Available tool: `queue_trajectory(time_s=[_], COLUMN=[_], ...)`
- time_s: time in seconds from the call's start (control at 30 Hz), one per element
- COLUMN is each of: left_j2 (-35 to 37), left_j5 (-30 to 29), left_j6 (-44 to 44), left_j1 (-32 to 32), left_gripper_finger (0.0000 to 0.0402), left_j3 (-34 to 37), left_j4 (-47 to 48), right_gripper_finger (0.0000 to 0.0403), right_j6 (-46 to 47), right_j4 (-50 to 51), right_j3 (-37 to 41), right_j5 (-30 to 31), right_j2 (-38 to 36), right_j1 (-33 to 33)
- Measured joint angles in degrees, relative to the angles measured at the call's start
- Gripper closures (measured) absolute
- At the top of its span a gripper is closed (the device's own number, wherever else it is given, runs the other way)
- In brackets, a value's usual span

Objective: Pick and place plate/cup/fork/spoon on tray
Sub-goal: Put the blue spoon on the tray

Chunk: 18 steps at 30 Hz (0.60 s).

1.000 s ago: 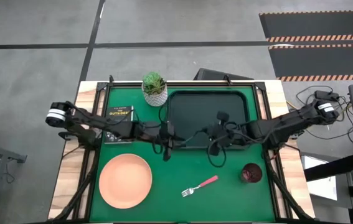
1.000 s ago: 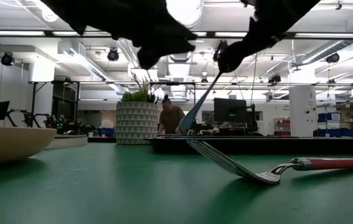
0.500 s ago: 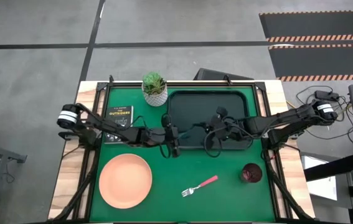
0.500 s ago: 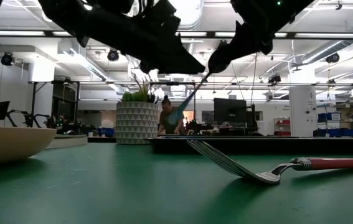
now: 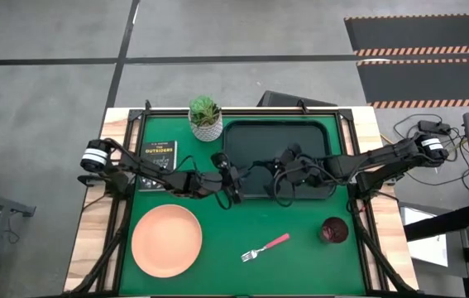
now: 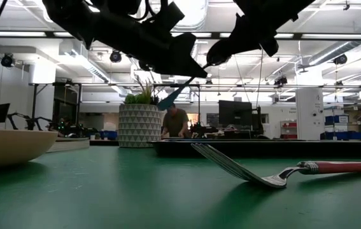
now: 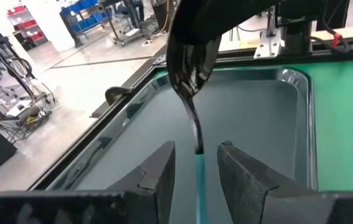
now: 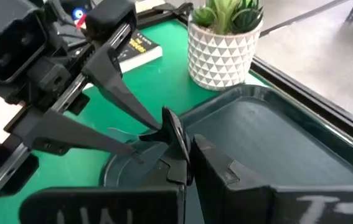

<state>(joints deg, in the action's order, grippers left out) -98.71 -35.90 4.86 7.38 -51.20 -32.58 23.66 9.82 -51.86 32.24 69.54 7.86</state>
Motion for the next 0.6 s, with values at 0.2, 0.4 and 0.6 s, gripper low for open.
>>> queue_trajectory(time_s=[0.2, 0.4, 0.6], left_j2=[0.0, 0.0, 0.0], left_j5=[0.0, 0.2, 0.6], left_j6=[0.0, -1.9, -7.9], left_j1=[0.0, 0.0, -0.2], left_gripper_finger=[0.0324, 0.0376, 0.0397], left_j3=[0.0, 0.0, 0.0], left_j4=[0.0, 0.1, 0.1], right_gripper_finger=[0.0394, 0.0394, 0.0394], right_j6=[-0.3, -0.8, -1.8], right_j4=[0.1, 0.1, 0.1], right_j3=[0.0, 0.0, 0.0], right_j5=[0.9, 0.9, 0.9], right_j2=[0.0, 0.0, 0.0], right_j1=[0.0, 0.0, 0.0])
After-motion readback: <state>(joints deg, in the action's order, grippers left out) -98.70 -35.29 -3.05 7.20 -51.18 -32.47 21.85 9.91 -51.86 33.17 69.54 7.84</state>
